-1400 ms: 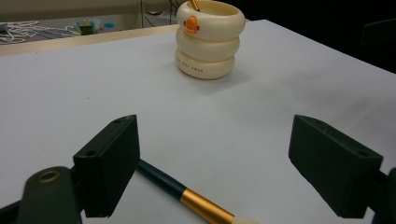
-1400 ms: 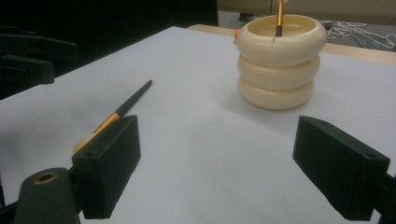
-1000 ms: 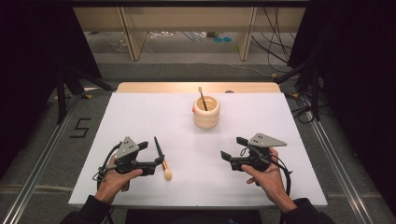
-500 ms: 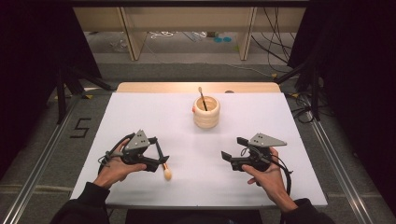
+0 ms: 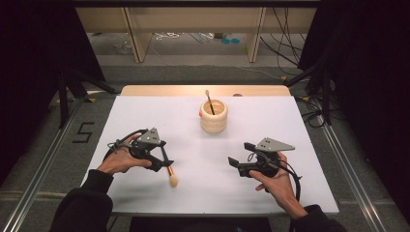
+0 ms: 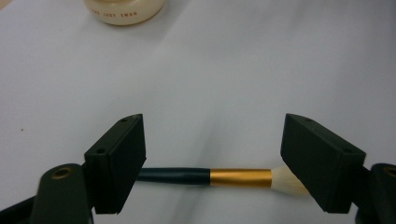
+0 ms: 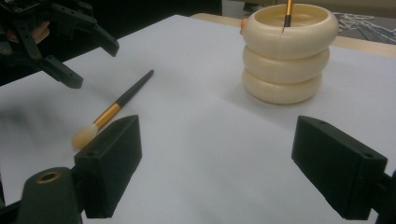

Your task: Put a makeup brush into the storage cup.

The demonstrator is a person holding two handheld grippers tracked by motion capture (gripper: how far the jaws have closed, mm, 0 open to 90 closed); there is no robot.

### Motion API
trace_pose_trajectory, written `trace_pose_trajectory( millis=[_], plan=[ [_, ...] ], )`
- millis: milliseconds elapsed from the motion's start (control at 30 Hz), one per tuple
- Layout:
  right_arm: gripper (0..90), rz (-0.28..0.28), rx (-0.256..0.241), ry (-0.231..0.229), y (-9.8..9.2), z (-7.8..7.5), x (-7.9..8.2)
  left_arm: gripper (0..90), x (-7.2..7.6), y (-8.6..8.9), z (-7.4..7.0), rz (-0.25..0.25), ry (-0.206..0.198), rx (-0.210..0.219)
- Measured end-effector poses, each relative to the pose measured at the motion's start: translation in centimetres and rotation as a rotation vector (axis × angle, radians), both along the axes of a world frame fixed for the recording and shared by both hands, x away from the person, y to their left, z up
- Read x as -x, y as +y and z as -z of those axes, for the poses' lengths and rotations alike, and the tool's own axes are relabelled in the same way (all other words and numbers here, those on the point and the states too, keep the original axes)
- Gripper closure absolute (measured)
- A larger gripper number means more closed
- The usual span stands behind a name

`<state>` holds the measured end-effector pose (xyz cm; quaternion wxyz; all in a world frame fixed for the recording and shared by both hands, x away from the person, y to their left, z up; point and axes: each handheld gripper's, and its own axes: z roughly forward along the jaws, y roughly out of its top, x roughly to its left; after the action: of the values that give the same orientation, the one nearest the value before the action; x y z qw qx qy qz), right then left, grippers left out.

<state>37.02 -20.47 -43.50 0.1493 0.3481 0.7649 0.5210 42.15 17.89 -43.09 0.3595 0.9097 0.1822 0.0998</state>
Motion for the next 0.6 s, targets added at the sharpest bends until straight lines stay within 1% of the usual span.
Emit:
trace_pose_trajectory(
  millis=[33, 67, 100, 133, 167, 233, 267, 300, 400, 433, 467, 533, 600],
  plan=[
    [16.9, -0.002, 0.001, -0.001, 0.0, 0.0, 0.0, 22.9, -0.1, -0.2, 0.1, 0.004, 0.006, -0.003],
    [17.0, -0.004, 0.001, -0.003, 0.0, 0.0, 0.0, 23.7, -0.4, -0.1, 0.0, 0.035, 0.003, -0.049],
    [17.0, 0.002, 0.010, -0.023, 0.0, 0.1, -0.1, 24.4, -0.5, -0.2, 0.0, 0.037, 0.005, -0.055],
    [17.1, 0.003, 0.011, -0.021, 0.0, 0.1, -0.1, 24.6, -0.7, -0.3, 0.0, 0.043, 0.006, -0.054],
    [17.3, 0.004, 0.014, -0.018, -0.1, 0.1, -0.1, 24.7, -0.8, -0.4, 0.2, 0.041, 0.011, -0.042],
    [17.6, 0.003, 0.013, -0.018, -0.1, 0.1, -0.1, 24.8, -1.2, -0.3, 0.4, 0.048, 0.021, -0.057],
    [17.9, 0.008, 0.022, 0.005, -0.2, 0.0, 0.0, 25.4, -1.4, -0.2, 0.6, 0.046, 0.027, -0.067],
    [18.0, 0.007, 0.030, -0.004, -0.2, 0.0, 0.0, 26.1, -1.6, -0.1, 0.7, 0.045, 0.029, -0.076],
    [18.0, 0.009, 0.038, 0.000, -0.2, 0.1, -0.1, 27.2, -2.1, 0.1, 1.0, 0.054, 0.045, -0.074],
    [18.0, 0.009, 0.036, 0.016, -0.2, 0.0, 0.0, 27.2, -2.2, 0.1, 1.1, 0.063, 0.050, -0.073],
    [18.0, 0.009, 0.037, -0.002, -0.2, 0.1, -0.1, 27.5, -2.2, 0.1, 1.2, 0.067, 0.056, -0.073],
    [18.0, 0.005, 0.032, 0.001, -0.1, 0.1, -0.1, 27.8, -2.4, 0.0, 1.4, 0.080, 0.068, -0.074],
    [18.0, 0.002, 0.020, -0.004, 0.0, 0.2, -0.2, 28.2, -2.6, -0.3, 1.5, 0.105, 0.057, -0.107]
  ],
)
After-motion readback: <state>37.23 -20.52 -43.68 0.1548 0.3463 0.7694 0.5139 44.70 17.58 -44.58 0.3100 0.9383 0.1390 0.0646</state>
